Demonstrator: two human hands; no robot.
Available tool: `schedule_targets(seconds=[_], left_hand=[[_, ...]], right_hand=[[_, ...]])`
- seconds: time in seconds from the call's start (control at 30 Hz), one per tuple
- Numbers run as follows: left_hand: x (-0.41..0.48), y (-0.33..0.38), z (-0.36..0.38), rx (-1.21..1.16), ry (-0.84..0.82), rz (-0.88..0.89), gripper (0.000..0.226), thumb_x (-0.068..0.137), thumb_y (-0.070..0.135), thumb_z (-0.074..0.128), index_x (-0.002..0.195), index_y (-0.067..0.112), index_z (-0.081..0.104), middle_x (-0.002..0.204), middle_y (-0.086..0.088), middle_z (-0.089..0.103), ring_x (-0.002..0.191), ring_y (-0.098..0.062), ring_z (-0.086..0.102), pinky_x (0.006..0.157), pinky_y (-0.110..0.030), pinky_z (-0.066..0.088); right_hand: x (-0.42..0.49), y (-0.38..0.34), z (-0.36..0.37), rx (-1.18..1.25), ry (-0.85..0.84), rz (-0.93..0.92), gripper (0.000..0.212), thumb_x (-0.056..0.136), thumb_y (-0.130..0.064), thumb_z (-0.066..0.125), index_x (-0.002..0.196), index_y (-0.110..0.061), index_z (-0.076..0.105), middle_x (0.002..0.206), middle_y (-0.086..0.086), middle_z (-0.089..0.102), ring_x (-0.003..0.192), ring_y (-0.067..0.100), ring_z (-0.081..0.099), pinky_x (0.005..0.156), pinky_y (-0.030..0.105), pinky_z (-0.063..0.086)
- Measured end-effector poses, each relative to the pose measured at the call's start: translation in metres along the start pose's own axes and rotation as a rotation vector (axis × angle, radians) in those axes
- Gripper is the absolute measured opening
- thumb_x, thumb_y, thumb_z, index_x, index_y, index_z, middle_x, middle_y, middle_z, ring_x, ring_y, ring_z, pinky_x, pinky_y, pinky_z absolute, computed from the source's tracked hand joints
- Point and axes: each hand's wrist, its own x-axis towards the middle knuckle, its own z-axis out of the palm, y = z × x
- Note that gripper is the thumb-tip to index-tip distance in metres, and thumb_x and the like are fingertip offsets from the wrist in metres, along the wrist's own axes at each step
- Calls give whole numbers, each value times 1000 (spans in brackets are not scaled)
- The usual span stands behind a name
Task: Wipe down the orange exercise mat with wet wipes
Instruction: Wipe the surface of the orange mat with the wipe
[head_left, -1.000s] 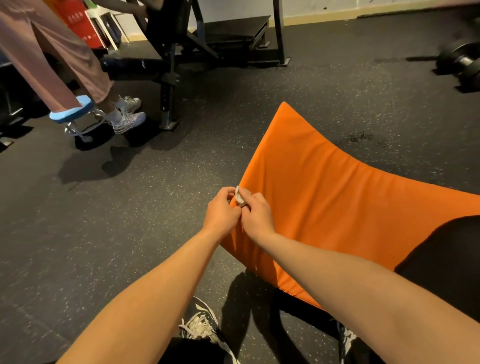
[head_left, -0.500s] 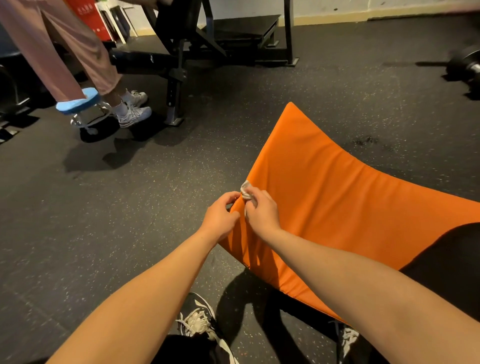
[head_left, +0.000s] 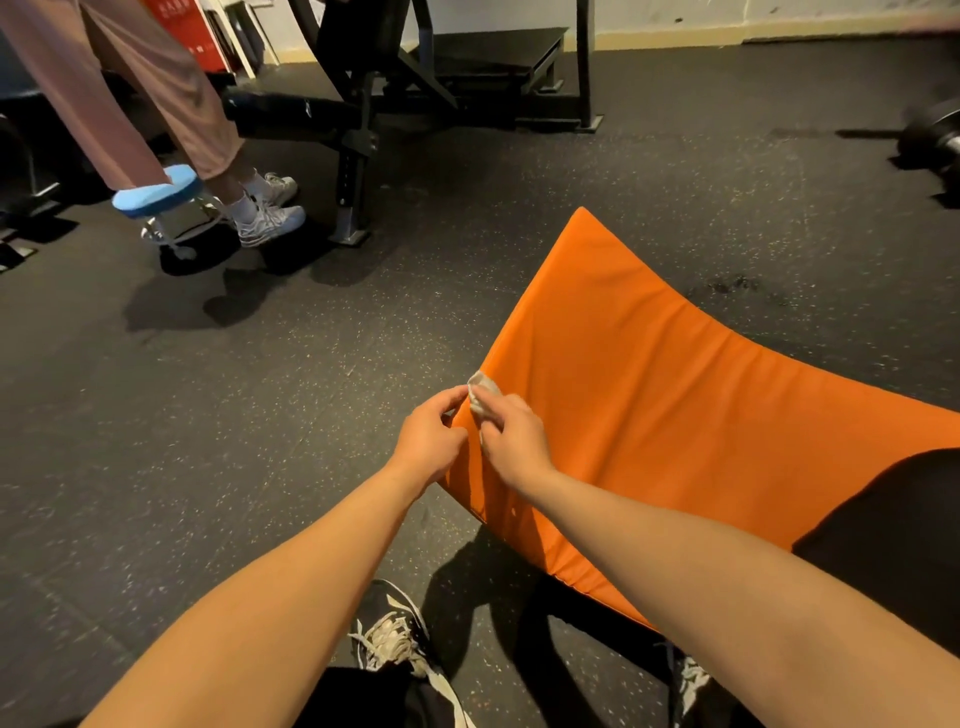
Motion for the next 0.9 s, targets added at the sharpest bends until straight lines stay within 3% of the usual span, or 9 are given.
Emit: schedule_targets(seconds=[0.1, 0.17, 0.27, 0.37, 0.47, 0.57, 0.67, 0.77, 0.9], left_hand=[[-6, -8, -1, -29, 24, -13, 49, 92, 12, 63, 136, 32, 60, 124, 14, 66, 111, -3, 60, 91, -22, 48], [-7, -10, -2, -46, 55, -11, 45, 91, 15, 65, 133, 31, 62, 120, 14, 66, 107, -1, 60, 87, -21, 47], [-6, -10, -3, -53, 74, -32, 44, 90, 15, 65, 131, 29, 62, 117, 13, 66, 101, 0, 60, 79, -21, 49], [-11, -14, -1, -26, 48, -41, 45, 93, 11, 61, 132, 34, 61, 117, 16, 64, 101, 0, 61, 76, -19, 47], [-13, -20, -2, 17, 34, -57, 49, 96, 9, 57, 137, 35, 59, 122, 15, 64, 110, -3, 57, 90, -23, 47], [-18, -28, -3, 17, 30, -68, 44, 97, 12, 57, 136, 33, 61, 122, 12, 65, 101, 1, 60, 78, -11, 47], [-20, -32, -6, -29, 75, -81, 37, 97, 10, 59, 131, 26, 64, 113, 11, 66, 92, 7, 59, 64, -4, 45], [-20, -32, -10, -83, 107, -97, 42, 94, 7, 61, 133, 23, 61, 118, 8, 67, 102, -2, 63, 74, -9, 46], [-26, -32, -6, 5, 57, -52, 50, 94, -1, 56, 135, 29, 58, 113, 15, 62, 86, 11, 56, 70, -5, 43]], right_hand=[[-10, 3, 3, -44, -90, -18, 50, 98, -6, 56, 143, -27, 57, 108, -9, 53, 101, 7, 50, 83, 9, 31], [-1, 1, -1, -42, -64, -19, 48, 98, -6, 56, 142, -26, 59, 110, -6, 55, 104, 12, 53, 82, 7, 32], [28, -3, -8, -46, 70, 76, 47, 99, -8, 54, 143, -24, 57, 125, 10, 60, 119, 28, 55, 98, 22, 35], [30, -4, -2, -48, 26, 115, 50, 99, -5, 53, 145, -24, 55, 138, 11, 55, 130, 27, 51, 107, 23, 32], [7, 3, 11, -79, -106, 14, 53, 96, 1, 52, 143, -25, 57, 118, 2, 55, 115, 22, 55, 90, 13, 35], [-5, 12, 21, -87, -133, 14, 48, 100, -6, 54, 143, -27, 58, 110, -7, 54, 107, 14, 55, 76, 1, 32], [-4, 7, 21, -84, -158, -17, 46, 99, -8, 57, 141, -27, 60, 114, -7, 57, 110, 13, 56, 84, 5, 34], [9, 0, 17, -59, -121, -35, 51, 96, -1, 56, 142, -21, 59, 125, -2, 57, 119, 15, 55, 102, 15, 35], [18, -1, 20, -39, -73, 90, 49, 99, -1, 50, 145, -18, 55, 124, 4, 49, 119, 17, 49, 93, 9, 25]])
